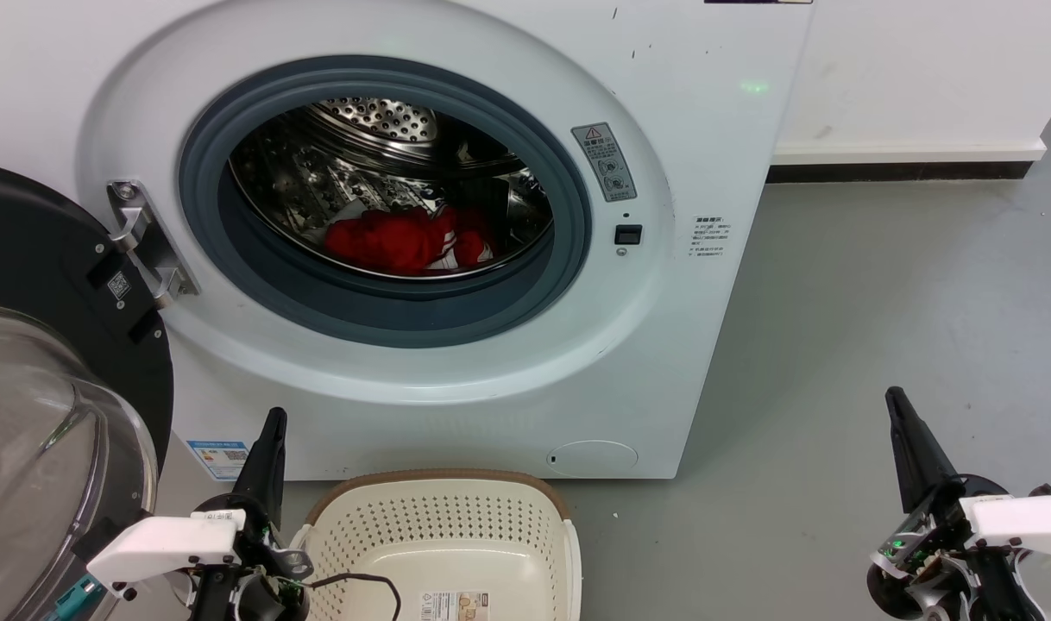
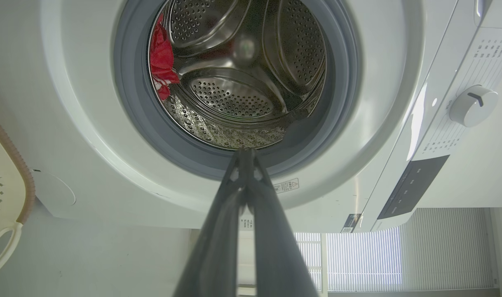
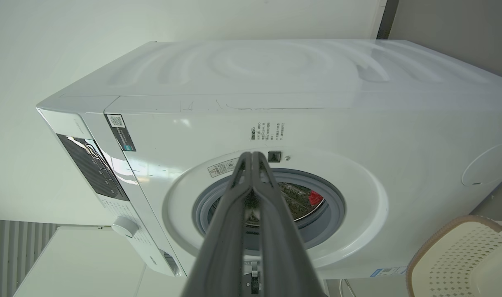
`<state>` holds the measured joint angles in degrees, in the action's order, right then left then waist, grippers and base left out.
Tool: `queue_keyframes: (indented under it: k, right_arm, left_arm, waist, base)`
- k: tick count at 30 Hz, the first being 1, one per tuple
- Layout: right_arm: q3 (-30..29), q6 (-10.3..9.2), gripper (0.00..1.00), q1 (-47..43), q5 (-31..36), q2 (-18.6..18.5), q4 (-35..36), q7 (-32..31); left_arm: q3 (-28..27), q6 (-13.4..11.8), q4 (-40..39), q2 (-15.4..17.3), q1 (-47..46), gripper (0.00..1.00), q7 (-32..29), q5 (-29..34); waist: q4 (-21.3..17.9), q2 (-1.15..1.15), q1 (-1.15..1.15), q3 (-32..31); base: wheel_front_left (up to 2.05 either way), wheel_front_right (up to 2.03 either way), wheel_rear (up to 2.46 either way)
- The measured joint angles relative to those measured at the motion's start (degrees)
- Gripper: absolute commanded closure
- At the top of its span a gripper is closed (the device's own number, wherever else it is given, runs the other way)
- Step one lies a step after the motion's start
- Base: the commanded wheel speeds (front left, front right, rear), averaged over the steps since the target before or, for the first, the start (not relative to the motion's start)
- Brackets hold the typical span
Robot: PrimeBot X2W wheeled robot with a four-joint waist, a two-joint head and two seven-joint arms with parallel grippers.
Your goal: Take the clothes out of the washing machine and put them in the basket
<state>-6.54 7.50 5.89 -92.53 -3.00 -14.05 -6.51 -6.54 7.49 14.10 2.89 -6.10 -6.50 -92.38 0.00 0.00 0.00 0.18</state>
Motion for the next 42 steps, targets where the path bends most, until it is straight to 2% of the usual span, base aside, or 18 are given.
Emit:
queue_keyframes:
  k: [20,21,22,23,24,30,35,42]
  right_arm:
    - [0.0,0.0,1.0,0.0,0.0,0.0,0.0,0.0]
    - [0.02,0.0,0.0,-0.15,-0.01,0.01,-0.3,0.0]
    - [0.04,0.0,0.0,-0.48,-0.02,0.02,-0.82,0.0]
    - [0.07,-0.01,1.0,-0.96,-0.02,0.03,-1.29,0.01]
    - [0.13,-0.01,0.0,-1.48,-0.02,0.04,-1.51,0.14]
    - [1.12,-0.01,0.0,-1.85,0.49,0.07,-0.54,1.75]
    - [1.67,-0.01,0.0,-2.53,2.79,0.1,0.41,3.22]
    - [2.44,-0.01,0.0,-2.69,10.84,0.11,2.08,5.01]
  left_arm:
    - [0.0,0.0,0.0,0.0,0.0,1.0,0.0,0.0]
    - [0.07,0.0,0.33,-0.02,0.12,0.0,0.03,0.0]
    - [0.13,0.0,0.86,-0.05,0.44,0.0,0.04,0.0]
    - [0.22,-0.01,1.36,-0.1,0.96,1.0,0.09,0.0]
    - [0.4,-0.01,1.74,-0.15,1.43,0.0,0.16,0.01]
    - [2.07,-0.09,1.66,-0.16,1.54,0.0,1.87,0.53]
    - [2.76,-0.08,0.88,-0.15,1.39,0.0,3.25,3.44]
    - [3.47,-0.09,-1.0,-0.15,1.16,0.0,5.01,10.2]
  waist:
    - [0.0,0.0,0.0,0.0]
    - [0.0,0.0,0.0,0.0]
    - [0.0,0.0,0.0,0.0]
    - [0.0,0.0,0.0,0.0]
    - [-0.01,0.0,0.0,0.0]
    - [-0.09,0.0,0.0,0.02]
    - [-0.2,0.0,0.0,0.03]
    - [-0.39,0.0,0.0,0.01]
  base:
    - [0.0,0.0,0.0]
    - [0.0,0.0,0.0]
    - [0.0,0.0,0.0]
    - [0.0,0.0,0.0]
    - [0.0,0.0,0.0]
    - [0.0,0.0,0.0]
    - [0.0,0.0,0.0]
    - [0.0,0.0,0.0]
